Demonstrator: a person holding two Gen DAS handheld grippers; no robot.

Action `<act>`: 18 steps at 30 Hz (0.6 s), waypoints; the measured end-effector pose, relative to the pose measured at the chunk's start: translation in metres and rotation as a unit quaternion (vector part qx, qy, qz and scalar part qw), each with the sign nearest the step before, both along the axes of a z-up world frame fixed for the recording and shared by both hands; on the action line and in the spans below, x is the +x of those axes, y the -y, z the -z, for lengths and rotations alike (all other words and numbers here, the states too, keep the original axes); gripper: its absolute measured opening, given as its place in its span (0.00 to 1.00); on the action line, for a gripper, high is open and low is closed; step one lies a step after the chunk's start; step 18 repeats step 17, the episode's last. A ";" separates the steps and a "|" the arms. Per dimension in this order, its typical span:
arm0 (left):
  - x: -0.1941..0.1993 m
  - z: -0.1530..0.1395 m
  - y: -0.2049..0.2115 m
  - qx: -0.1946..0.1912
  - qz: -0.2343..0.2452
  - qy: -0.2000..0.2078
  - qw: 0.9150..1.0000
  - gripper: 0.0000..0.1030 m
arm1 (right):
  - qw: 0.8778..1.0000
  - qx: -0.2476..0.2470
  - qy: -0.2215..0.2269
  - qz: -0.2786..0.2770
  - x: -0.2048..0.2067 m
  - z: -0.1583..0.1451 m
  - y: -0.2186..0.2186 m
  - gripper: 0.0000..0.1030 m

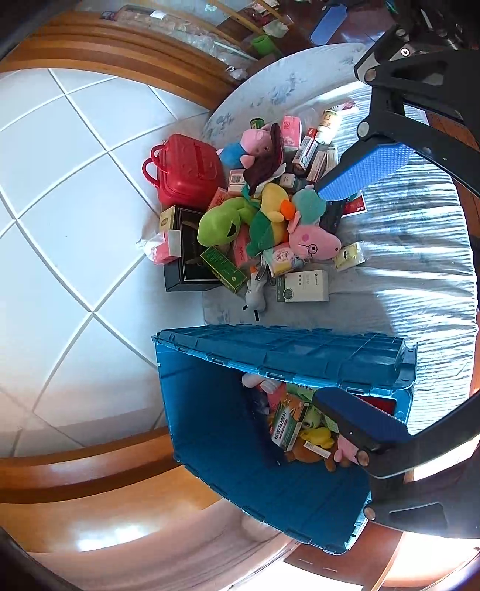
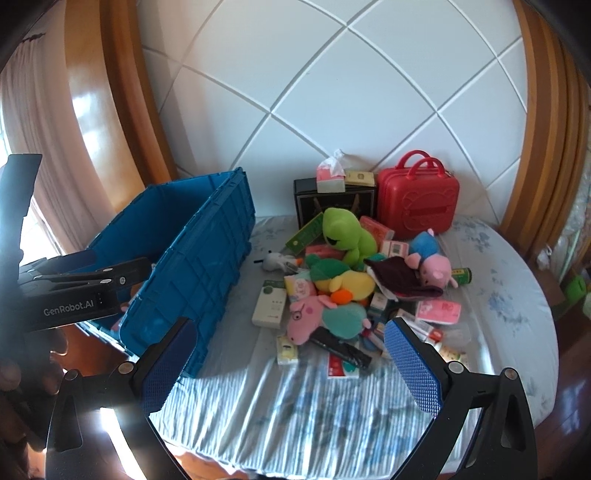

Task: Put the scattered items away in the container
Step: 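Move both tools back from the crate toward the pile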

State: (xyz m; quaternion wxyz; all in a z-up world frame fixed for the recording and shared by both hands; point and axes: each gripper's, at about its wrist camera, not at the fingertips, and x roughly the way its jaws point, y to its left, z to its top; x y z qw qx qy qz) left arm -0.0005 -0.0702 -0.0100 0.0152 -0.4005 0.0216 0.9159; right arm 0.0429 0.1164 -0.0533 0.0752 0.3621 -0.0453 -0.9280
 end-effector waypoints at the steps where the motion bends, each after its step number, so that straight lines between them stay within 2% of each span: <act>1: 0.001 -0.001 -0.002 -0.001 0.001 -0.001 1.000 1.00 | 1.000 0.000 -0.001 0.001 0.002 -0.001 -0.002 1.00; 9: 0.010 -0.006 -0.006 -0.006 -0.003 -0.010 1.000 1.00 | 1.000 -0.002 -0.004 0.010 0.010 -0.001 -0.009 1.00; 18: 0.015 -0.012 0.003 0.010 -0.014 -0.021 1.000 1.00 | 1.000 -0.002 -0.003 0.014 0.016 -0.002 -0.011 1.00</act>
